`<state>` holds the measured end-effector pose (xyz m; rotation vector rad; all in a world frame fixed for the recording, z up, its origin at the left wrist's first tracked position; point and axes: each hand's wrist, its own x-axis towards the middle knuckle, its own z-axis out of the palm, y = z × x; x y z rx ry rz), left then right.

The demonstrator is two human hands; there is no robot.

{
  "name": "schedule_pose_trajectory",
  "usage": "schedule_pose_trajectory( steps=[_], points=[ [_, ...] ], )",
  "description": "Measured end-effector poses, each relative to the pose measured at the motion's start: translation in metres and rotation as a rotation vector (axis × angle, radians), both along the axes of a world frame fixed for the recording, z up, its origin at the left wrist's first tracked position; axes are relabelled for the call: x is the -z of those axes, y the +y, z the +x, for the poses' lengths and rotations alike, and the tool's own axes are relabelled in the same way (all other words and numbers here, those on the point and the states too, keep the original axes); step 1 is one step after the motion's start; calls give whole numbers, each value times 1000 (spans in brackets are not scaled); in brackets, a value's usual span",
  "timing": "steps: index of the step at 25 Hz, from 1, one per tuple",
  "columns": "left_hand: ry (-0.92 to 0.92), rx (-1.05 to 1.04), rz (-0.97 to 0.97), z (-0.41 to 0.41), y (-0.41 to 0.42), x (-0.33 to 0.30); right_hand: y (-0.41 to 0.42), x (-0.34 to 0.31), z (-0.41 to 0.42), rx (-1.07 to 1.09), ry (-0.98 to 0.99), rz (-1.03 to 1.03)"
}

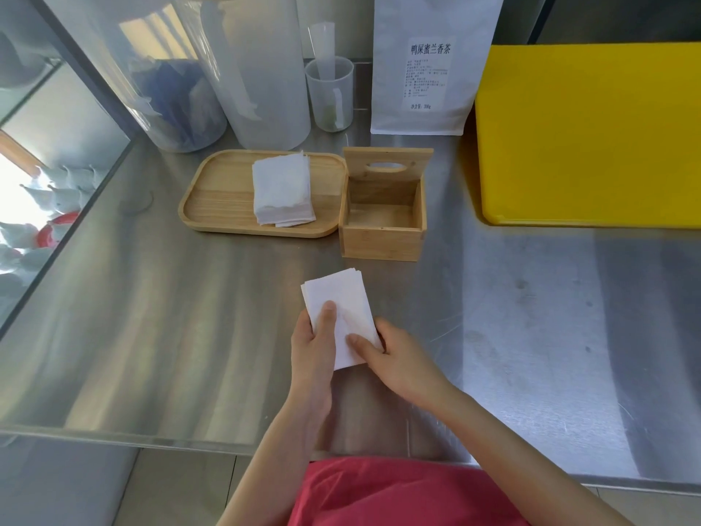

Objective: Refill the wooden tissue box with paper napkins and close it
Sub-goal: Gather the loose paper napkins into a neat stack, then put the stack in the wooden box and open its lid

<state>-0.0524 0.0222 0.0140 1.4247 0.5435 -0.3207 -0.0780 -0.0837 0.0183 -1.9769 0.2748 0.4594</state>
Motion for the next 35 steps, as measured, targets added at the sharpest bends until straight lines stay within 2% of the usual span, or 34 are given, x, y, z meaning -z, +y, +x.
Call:
schedule_pose_trajectory(
  steps=[10,13,18,22,26,29,35],
  points=[
    [-58,50,-197,5,7,-11,-16,-6,4,79,-72,-5],
    [-56,51,-178,10,12,-13,-23,-10,7,171,-92,57],
    [-76,174,-113,16,17,-17,-38,-15,15,385,-138,181],
    [-92,223,-29,17,16,-14,-47,-19,17,419,-162,209],
    [-124,228,64,23,13,-16,-52,-18,23,405,-172,118],
    [-159,229,112,32,7,-20,-54,-19,30,371,-181,-2],
    [-280,347,339,81,-1,-33,-70,-45,72,239,-295,-291]
  ],
)
